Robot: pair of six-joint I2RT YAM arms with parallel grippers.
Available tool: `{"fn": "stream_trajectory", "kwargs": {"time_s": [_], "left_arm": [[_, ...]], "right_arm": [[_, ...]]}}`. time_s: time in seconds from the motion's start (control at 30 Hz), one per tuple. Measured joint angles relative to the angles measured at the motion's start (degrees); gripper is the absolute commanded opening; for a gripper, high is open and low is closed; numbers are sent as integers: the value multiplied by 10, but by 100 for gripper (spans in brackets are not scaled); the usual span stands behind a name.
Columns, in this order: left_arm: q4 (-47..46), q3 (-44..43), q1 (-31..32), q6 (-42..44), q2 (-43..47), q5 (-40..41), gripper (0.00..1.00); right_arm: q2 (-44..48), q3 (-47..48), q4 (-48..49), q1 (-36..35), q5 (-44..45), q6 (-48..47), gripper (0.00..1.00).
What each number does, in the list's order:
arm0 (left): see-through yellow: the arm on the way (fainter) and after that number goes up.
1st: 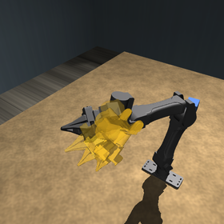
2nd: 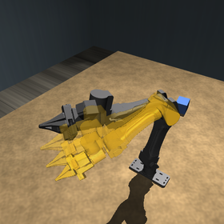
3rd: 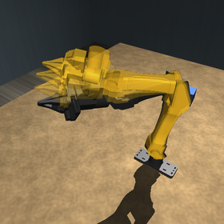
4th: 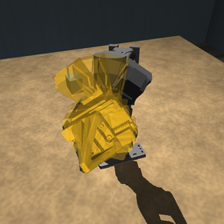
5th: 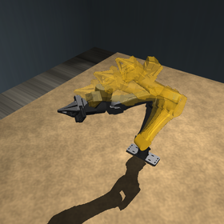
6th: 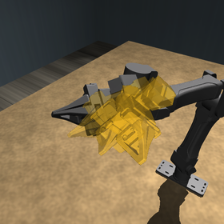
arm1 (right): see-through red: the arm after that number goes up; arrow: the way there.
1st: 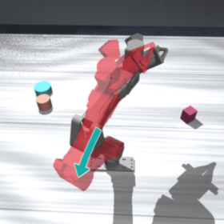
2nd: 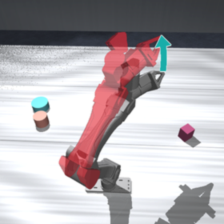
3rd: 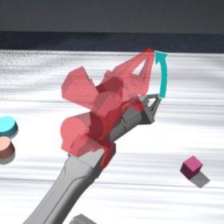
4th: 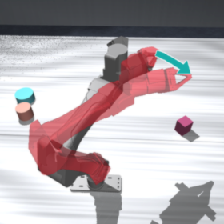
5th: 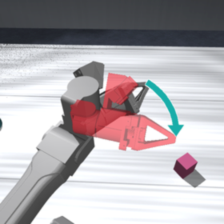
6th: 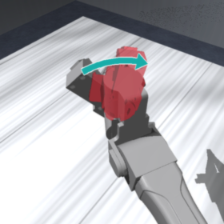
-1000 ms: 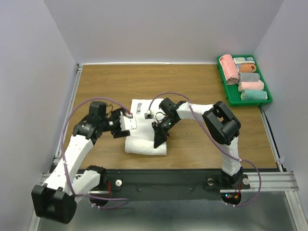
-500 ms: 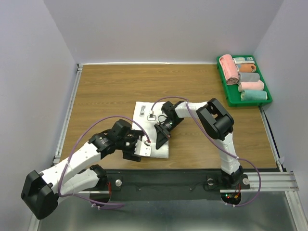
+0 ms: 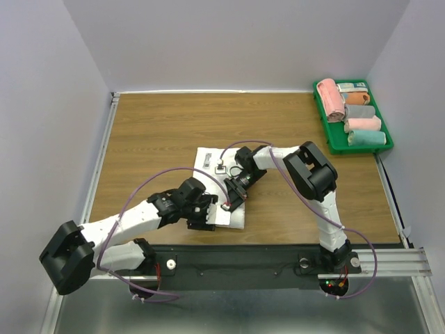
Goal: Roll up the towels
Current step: Roll the towel
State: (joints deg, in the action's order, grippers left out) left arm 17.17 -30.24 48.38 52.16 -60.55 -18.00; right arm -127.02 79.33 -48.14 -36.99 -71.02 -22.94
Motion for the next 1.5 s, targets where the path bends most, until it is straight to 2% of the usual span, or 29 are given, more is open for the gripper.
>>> {"fn": "stream_trajectory", "kwargs": {"time_s": [0.03,0.1,0.17,0.2,0.3,0.33,0.37,0.4,0.43,0.57,0.6,0.7,0.73,0.77,0.93,1.17,1.33,1.5], "left_arm": [[-12,0,0,-4,-17,5,56],[-18,-3,0,-9,-31,9,48],[-22,-12,0,-13,-52,11,36],[-22,-18,1,-14,-65,12,25],[-10,-39,1,-14,-93,9,10],[-4,-48,2,-16,-104,9,9],[4,-58,2,-14,-115,5,8],[12,-69,2,-11,-127,2,5],[18,-78,2,-10,-137,0,4],[39,-125,-6,2,-189,-21,0],[43,-134,-9,5,-197,-25,0],[71,-170,-23,16,-234,-53,0],[83,-182,-30,19,-244,-63,0],[98,-196,-38,22,-256,-76,0],[160,-257,-68,28,-314,-124,0],[277,-371,-126,21,-436,-216,0],[348,-438,-157,12,-499,-272,0],[399,-487,-171,-7,-550,-301,0]], "right_arm": [[0,0,0,0,3,0,1],[2,0,-1,1,7,0,0],[3,1,-4,2,12,-2,4],[3,1,-6,2,16,-2,7],[7,3,-11,4,29,-2,25],[11,3,-12,5,35,-2,31],[17,2,-14,7,46,-2,46],[21,2,-14,10,56,-2,55],[33,2,-12,12,75,-5,59],[85,-1,-7,33,168,-8,61],[100,-3,-5,41,183,-8,70],[166,-8,8,70,240,-9,74],[191,-8,16,82,258,-10,92],[217,-8,24,94,274,-11,100],[350,-32,55,135,341,-25,100],[506,-104,44,132,387,-51,100],[522,-124,18,113,422,-67,98],[510,-142,29,20,477,-66,91]]}}
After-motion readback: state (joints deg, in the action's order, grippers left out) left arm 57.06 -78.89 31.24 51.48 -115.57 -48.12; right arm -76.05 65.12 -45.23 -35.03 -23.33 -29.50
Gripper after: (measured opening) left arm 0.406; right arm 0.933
